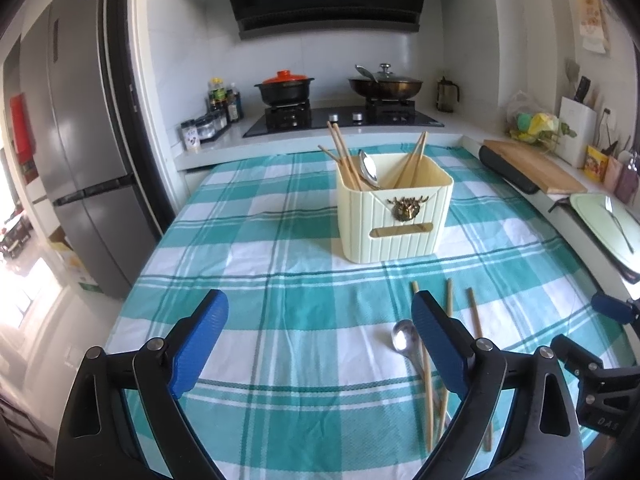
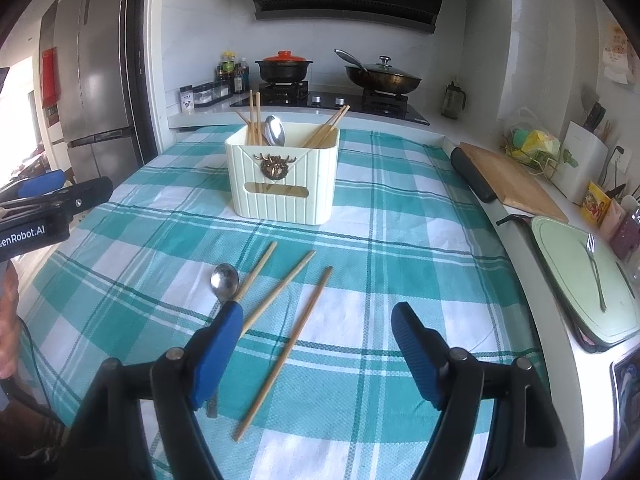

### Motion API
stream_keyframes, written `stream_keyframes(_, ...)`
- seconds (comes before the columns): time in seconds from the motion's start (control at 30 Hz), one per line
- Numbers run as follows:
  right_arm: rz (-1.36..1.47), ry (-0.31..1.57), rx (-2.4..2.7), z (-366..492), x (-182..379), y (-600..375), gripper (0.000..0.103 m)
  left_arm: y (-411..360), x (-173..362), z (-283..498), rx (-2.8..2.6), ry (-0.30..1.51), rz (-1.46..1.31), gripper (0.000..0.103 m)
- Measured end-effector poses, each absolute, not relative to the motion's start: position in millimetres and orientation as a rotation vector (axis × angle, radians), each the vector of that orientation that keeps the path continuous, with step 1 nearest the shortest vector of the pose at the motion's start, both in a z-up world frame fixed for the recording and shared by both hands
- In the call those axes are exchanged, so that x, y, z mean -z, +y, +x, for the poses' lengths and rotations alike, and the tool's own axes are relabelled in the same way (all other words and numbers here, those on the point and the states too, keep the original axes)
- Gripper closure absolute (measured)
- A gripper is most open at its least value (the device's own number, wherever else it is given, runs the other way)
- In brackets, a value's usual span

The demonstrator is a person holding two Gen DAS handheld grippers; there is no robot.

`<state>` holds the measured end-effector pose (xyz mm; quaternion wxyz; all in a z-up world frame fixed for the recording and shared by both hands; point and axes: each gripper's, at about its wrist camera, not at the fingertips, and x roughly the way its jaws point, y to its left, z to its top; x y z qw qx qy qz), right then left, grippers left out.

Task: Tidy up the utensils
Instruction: 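Withdraw both open tools back toward the remaining chopsticks and spoon, then close the left tool on a chopstick while the right tool grasps another chopstick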

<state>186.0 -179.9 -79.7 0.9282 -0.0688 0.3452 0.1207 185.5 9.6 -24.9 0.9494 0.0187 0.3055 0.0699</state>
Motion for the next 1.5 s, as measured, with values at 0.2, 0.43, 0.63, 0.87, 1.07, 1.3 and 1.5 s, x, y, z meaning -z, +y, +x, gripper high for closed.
stream_keyframes(0.2, -0.124, 0.744, -0.251, 191, 87, -181, 0.021, 10, 31, 190, -0.138, 0.640, 0.035, 0.009)
stream_keyframes(0.43, -0.104, 0.786, -0.240, 196, 101, -183, 0.021, 18, 47, 191, -0.145, 0.680, 0.024, 0.008)
stream_keyframes(0.63, -0.030, 0.803, -0.251, 196, 111, -194, 0.019, 39, 100, 184, -0.156, 0.791, -0.033, 0.007)
stream_keyframes(0.87, -0.045, 0.864, -0.206, 194, 139, -204, 0.019, 30, 130, 179, -0.089, 0.863, -0.081, 0.007)
stream_keyframes(1.07, 0.006, 0.866, -0.194, 197, 147, -215, 0.020, 9, 128, 188, -0.002, 0.857, -0.071, 0.007)
stream_keyframes(1.3, 0.014, 0.880, -0.227, 203, 156, -211, 0.040, -7, 130, 198, 0.052, 0.865, -0.061, 0.009)
stream_keyframes(1.5, 0.002, 0.900, -0.297, 212, 163, -194, 0.057, -23, 139, 210, 0.095, 0.887, -0.037, 0.022)
